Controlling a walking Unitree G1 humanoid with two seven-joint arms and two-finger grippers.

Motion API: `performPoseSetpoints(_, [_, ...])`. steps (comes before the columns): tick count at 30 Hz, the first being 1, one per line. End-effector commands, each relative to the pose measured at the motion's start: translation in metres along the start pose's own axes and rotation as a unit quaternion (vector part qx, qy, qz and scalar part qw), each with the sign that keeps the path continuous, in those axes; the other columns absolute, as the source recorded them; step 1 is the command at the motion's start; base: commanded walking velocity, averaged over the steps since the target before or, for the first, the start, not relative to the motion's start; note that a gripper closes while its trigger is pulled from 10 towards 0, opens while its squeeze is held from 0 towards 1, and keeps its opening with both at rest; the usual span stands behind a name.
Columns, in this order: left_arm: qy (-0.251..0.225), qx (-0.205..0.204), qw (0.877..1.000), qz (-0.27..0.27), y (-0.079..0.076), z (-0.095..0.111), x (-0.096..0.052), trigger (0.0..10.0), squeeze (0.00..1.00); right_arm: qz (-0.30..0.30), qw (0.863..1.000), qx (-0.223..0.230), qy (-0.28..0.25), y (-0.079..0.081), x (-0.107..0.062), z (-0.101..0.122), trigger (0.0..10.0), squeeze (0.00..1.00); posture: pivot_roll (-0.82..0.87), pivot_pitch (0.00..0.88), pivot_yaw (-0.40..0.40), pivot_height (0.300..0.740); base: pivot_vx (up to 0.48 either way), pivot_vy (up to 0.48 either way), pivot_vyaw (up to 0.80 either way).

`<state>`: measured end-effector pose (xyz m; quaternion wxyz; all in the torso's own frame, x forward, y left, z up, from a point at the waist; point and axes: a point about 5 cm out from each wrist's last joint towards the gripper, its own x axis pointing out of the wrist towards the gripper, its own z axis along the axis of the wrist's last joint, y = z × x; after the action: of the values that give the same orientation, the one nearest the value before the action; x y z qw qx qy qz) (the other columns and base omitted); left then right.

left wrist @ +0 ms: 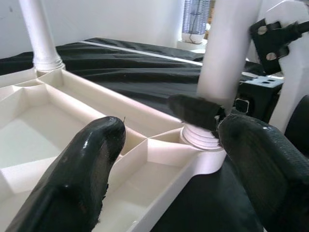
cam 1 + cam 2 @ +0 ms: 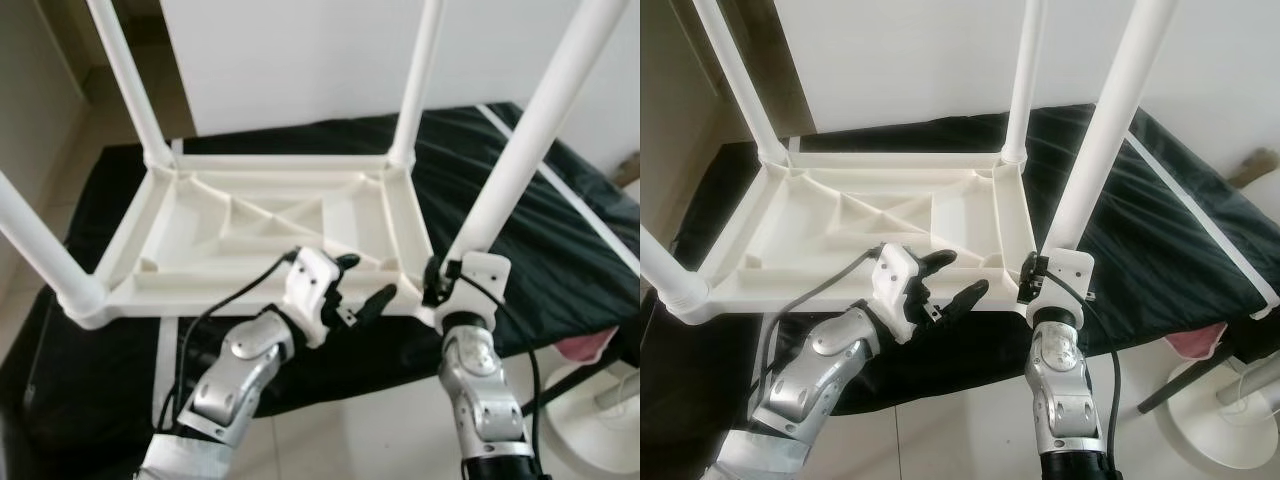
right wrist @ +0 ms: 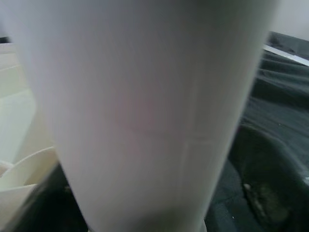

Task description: Building children table

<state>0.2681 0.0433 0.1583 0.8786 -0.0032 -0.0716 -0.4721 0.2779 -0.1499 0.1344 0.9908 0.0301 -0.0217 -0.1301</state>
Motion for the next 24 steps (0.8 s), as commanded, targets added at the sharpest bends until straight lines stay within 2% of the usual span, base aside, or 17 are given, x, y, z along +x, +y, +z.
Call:
performPoseSetpoints(1, [0.003,0.000,0.999,-0.046,-0.006,0.000,-0.001,10.0,0.00,0.002,1.000,0.020,0.006,0.003,-0.004,-0.002,10.0,1.00,-0.04,0.022,-0.018,0.740,0.000,0.000,0.00])
performPoseSetpoints(8, [0.005,0.001,0.999,-0.047,-0.005,0.001,-0.002,10.0,0.00,0.070,0.997,0.017,-0.004,-0.011,0.001,0.004,10.0,1.00,-0.05,0.023,-0.016,0.740,0.000,0.000,0.00])
performPoseSetpoints(9, [0.005,0.001,0.999,-0.048,-0.004,0.001,-0.001,10.0,0.00,0.091,0.996,0.013,-0.007,-0.012,0.002,0.006,10.0,0.81,-0.05,0.023,-0.017,0.740,0.000,0.000,0.00])
performPoseSetpoints(10, [0.005,0.001,0.999,-0.048,-0.005,0.001,-0.001,10.0,0.00,0.117,0.993,0.008,-0.012,-0.012,0.003,0.008,10.0,0.00,-0.05,0.023,-0.016,0.740,0.000,0.000,0.00])
performPoseSetpoints(11, [0.005,0.001,0.999,-0.048,-0.005,0.001,-0.001,10.0,0.00,0.117,0.993,0.008,-0.012,-0.012,0.003,0.008,10.0,0.00,-0.05,0.023,-0.016,0.740,0.000,0.000,0.00])
performPoseSetpoints(14, [0.006,0.002,0.999,-0.051,-0.006,0.001,-0.001,10.0,0.00,0.191,0.981,-0.003,-0.023,-0.013,0.007,0.014,10.0,0.00,-0.04,0.025,-0.018,0.740,0.000,0.000,0.00])
performPoseSetpoints(22, [0.007,-0.001,0.999,-0.051,-0.005,0.003,-0.002,10.0,0.00,0.275,0.961,-0.034,-0.016,-0.021,0.017,0.013,10.0,0.00,-0.04,0.031,-0.018,0.740,0.000,0.000,0.00])
performPoseSetpoints(23, [0.006,-0.002,0.999,-0.049,-0.005,0.003,-0.002,10.0,0.00,0.291,0.956,-0.045,-0.010,-0.022,0.019,0.011,3.4,0.00,-0.04,0.033,-0.021,0.740,0.000,0.000,0.00])
performPoseSetpoints(24, [0.006,-0.003,0.999,-0.049,-0.005,0.003,-0.002,10.0,0.00,0.302,0.952,-0.052,-0.005,-0.024,0.020,0.009,3.4,0.00,-0.04,0.033,-0.021,0.740,0.000,0.000,0.00])
